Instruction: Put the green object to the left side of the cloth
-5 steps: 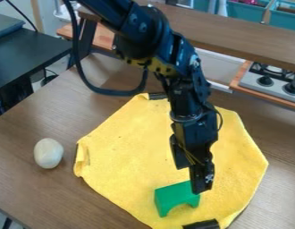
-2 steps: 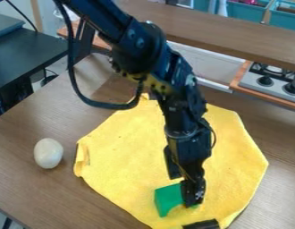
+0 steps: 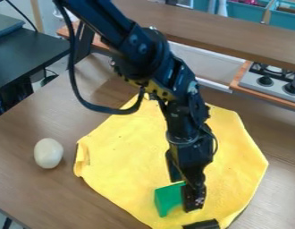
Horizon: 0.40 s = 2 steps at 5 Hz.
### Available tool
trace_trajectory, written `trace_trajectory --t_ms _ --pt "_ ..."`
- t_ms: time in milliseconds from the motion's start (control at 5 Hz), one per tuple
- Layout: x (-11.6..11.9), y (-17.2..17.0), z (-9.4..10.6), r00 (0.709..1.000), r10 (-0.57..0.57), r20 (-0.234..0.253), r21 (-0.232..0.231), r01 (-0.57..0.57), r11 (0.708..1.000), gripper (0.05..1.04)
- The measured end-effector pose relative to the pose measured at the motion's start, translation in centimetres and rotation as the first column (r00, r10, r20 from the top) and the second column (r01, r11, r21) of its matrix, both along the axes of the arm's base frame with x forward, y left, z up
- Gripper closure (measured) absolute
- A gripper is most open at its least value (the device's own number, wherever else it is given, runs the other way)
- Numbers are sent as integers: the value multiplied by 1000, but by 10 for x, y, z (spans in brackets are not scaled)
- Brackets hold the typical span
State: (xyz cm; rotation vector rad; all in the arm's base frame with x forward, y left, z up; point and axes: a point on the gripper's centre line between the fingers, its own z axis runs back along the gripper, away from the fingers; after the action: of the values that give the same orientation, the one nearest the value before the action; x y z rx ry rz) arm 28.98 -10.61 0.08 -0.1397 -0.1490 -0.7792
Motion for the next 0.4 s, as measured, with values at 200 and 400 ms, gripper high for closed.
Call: trace_trajectory --t_ms 200,400 --pt "-4 -3 -12 1000 -11 -21 39 11 999 84" --pt "-5 -2 -23 1000 -1 -23 89 3 996 131"
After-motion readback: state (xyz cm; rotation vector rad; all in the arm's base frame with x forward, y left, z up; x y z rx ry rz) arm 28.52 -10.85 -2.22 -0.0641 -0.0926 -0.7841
